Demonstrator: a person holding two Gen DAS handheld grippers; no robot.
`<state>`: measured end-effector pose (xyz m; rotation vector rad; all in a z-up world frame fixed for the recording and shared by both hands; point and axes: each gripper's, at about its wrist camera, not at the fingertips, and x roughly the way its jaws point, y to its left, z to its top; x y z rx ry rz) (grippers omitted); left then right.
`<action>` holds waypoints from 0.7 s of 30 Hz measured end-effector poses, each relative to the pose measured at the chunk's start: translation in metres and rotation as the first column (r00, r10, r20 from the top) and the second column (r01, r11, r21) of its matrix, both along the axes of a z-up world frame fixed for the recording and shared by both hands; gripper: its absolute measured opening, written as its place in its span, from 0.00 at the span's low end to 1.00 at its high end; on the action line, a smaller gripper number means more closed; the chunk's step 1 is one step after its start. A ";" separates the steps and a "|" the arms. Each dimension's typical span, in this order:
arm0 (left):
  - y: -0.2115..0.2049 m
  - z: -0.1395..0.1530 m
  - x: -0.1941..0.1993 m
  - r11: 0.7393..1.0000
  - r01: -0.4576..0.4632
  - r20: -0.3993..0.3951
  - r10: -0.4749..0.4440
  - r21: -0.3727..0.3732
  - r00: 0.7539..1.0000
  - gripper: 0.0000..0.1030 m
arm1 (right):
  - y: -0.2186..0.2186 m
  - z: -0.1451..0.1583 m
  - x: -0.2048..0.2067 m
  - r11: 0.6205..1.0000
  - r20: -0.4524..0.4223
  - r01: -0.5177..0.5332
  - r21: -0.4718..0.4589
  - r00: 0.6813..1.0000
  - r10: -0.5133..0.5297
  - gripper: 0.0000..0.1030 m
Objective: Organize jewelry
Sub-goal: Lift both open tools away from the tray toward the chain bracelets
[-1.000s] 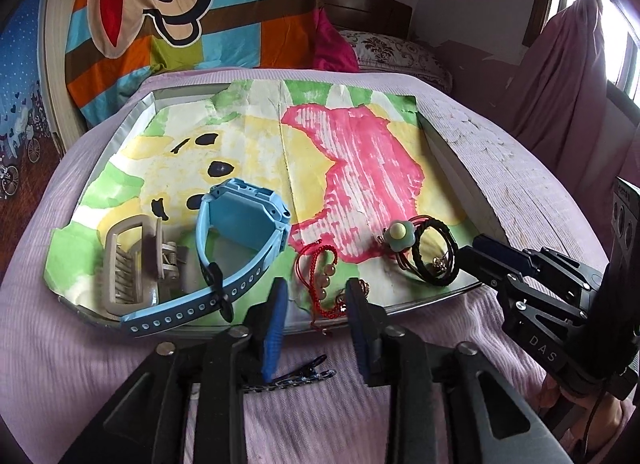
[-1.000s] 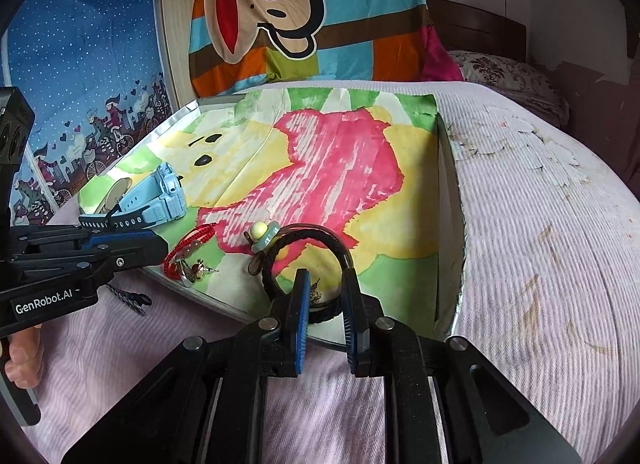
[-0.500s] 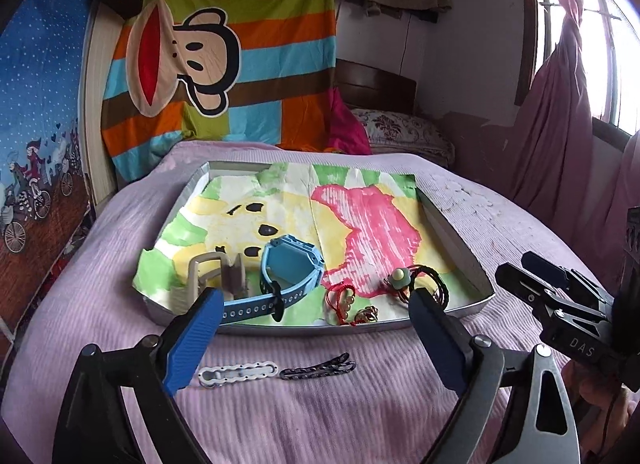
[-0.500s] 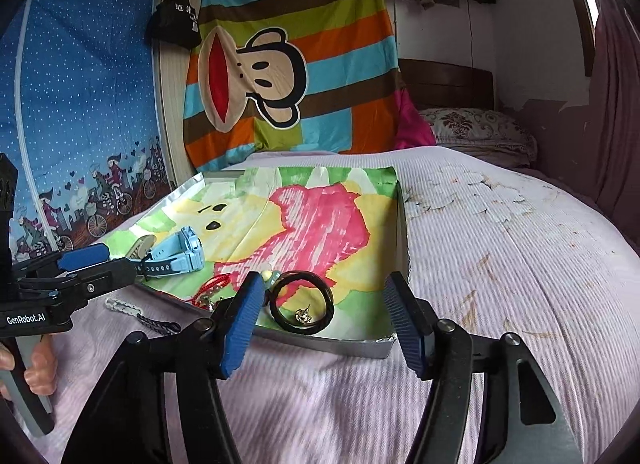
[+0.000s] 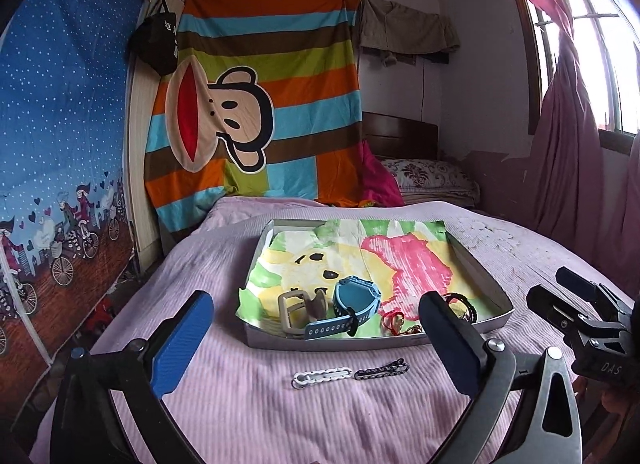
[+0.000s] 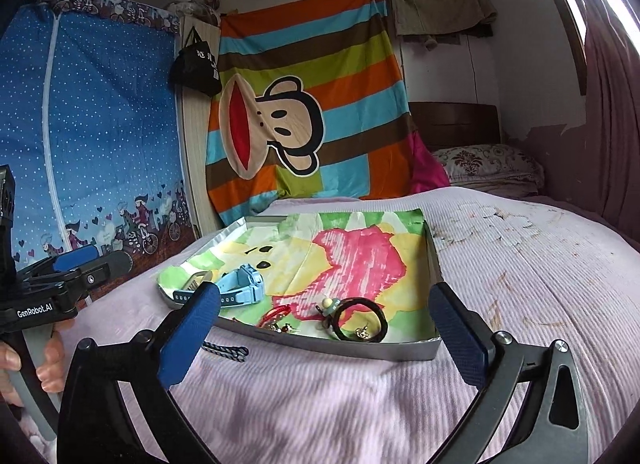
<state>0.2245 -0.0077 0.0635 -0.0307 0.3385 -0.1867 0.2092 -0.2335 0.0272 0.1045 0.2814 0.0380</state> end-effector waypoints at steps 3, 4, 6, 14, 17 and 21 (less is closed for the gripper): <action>0.011 0.000 -0.007 1.000 -0.012 0.009 0.012 -0.006 1.000 1.00 | 0.013 0.001 -0.008 1.000 0.032 -0.008 -0.013 0.999 0.008 0.99; 0.015 0.000 -0.010 1.000 -0.016 0.010 0.016 -0.008 1.000 1.00 | 0.017 0.001 -0.011 1.000 0.040 -0.011 -0.018 0.999 0.011 0.99; 0.023 -0.002 -0.012 1.000 -0.026 0.007 0.026 -0.011 1.000 1.00 | 0.025 0.002 -0.015 0.999 0.050 -0.015 -0.029 0.999 0.017 0.99; 0.046 -0.019 -0.011 0.998 -0.051 -0.053 0.050 -0.031 0.997 1.00 | 0.050 -0.007 -0.020 0.997 0.044 -0.032 -0.076 0.998 0.036 0.99; 0.050 -0.027 -0.006 0.998 -0.053 -0.090 0.050 -0.028 0.995 1.00 | 0.054 -0.013 -0.015 0.996 0.028 -0.039 -0.084 0.999 0.042 0.99; 0.055 -0.037 0.006 0.998 -0.055 -0.156 0.047 -0.042 0.987 1.00 | 0.058 -0.023 -0.004 0.994 -0.011 -0.052 -0.098 0.999 0.051 0.99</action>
